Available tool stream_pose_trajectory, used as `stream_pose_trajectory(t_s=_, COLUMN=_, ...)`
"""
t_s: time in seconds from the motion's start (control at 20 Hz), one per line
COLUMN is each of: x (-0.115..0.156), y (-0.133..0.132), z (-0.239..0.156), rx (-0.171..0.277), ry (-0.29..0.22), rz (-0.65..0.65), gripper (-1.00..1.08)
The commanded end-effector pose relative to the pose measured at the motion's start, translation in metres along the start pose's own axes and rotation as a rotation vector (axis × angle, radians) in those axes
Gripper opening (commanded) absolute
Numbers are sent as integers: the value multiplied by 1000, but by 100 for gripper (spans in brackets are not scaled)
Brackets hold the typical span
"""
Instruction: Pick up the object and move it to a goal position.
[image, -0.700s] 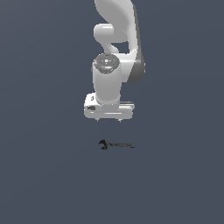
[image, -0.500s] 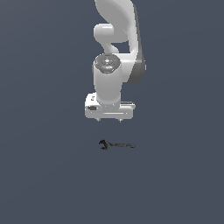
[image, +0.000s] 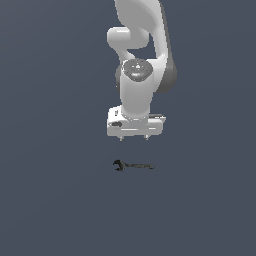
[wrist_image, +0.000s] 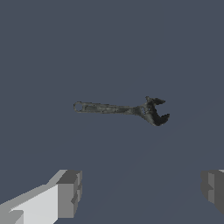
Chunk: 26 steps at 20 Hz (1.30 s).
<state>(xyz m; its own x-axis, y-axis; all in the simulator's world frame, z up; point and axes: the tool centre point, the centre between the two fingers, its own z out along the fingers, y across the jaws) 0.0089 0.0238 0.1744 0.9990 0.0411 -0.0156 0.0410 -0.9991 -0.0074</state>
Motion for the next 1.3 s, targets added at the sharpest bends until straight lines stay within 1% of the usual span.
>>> stream_pose_trajectory(t_s=0.0, x=0, y=1, z=0, rx=-1, ry=0, rz=0, gripper=100)
stream_pose_trajectory(t_s=0.3, x=2, y=1, z=4, rx=-3, ry=-1, rz=-45, gripper=100)
stream_pose_trajectory(t_s=0.6, x=7, y=1, z=11, rx=-8, ry=-2, rz=-139, gripper=100)
stream_pose_trajectory(t_s=0.85, x=13, y=1, z=21, rx=-13, ry=-3, rz=-255, gripper=100)
stream_pose_trajectory(t_s=1.25, x=23, y=1, z=39, rx=-19, ry=-6, rz=-484, gripper=100)
